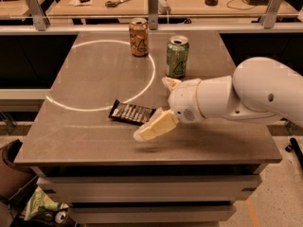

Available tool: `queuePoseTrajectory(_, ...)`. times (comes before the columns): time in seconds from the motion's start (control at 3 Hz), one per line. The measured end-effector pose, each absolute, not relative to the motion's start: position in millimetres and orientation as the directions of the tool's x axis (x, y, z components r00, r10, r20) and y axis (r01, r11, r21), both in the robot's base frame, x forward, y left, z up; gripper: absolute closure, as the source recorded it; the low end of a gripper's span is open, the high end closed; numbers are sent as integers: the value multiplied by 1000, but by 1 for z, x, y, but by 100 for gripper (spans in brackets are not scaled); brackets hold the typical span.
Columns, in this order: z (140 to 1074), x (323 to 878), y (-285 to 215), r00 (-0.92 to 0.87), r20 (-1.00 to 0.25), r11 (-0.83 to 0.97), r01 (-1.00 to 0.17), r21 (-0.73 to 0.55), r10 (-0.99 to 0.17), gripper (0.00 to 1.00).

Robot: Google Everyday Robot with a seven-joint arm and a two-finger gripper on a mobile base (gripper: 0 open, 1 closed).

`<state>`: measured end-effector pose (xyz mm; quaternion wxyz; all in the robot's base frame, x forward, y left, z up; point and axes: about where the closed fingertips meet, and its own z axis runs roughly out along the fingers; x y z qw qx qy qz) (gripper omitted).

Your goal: Pick rxbar chocolate

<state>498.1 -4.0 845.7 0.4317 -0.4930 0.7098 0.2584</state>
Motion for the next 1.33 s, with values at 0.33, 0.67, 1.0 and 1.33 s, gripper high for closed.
queuePoseTrajectory(0.33,840,498,6,-150,-866,386,-921,-53,-477,0)
queuePoseTrajectory(0.67,833,500,13,-167,-854,404,-913,-55,-493,0)
queuePoseTrajectory(1.0,824,502,20,-186,-848,427,-903,-52,-497,0)
queuePoseTrajectory(1.33,815,504,28,-187,-845,424,-904,-51,-501,18)
